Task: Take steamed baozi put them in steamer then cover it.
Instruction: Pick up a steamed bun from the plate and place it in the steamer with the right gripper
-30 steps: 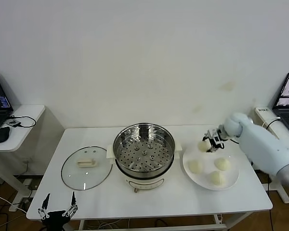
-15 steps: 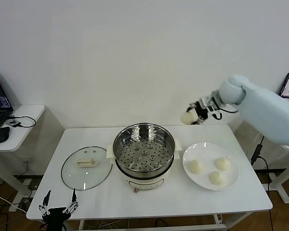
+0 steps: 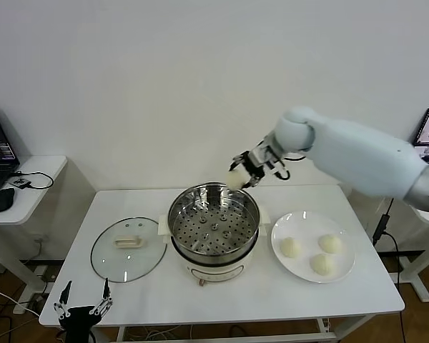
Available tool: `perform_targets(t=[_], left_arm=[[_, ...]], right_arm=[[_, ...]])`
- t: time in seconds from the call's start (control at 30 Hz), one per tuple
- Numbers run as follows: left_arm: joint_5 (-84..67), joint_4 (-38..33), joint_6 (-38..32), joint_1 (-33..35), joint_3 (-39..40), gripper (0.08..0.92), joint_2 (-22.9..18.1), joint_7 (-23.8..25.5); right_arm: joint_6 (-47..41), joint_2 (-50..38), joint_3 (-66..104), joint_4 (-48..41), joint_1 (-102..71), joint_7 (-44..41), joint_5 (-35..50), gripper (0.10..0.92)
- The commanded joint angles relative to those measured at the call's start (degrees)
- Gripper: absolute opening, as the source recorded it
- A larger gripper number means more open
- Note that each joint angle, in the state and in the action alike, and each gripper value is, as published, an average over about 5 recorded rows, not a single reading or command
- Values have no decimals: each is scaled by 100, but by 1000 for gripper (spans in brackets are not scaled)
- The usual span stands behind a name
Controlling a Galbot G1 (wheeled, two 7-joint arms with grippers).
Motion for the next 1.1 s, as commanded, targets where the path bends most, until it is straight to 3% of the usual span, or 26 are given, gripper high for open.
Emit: perform_targets(t=[0.03,0.8,0.93,1.1], left_arm=[[-14,21,-7,-12,-13,823,-27,1],[-36,20,-38,-29,-18,823,-23,-17],[-35,-8,-42,-11,-17,823,-27,-20],[-35,-35,-42,4,-16,823,-34,-24]], right_arm=[[891,782,-413,-391,-145,252,-877,625],[1877,1127,-154,-1223,-825,985,-2657,635],[1856,1113,-92,-1126,-726,1042,-2421,698],[1359,810,-228,-476,-152,707,-1318,808]])
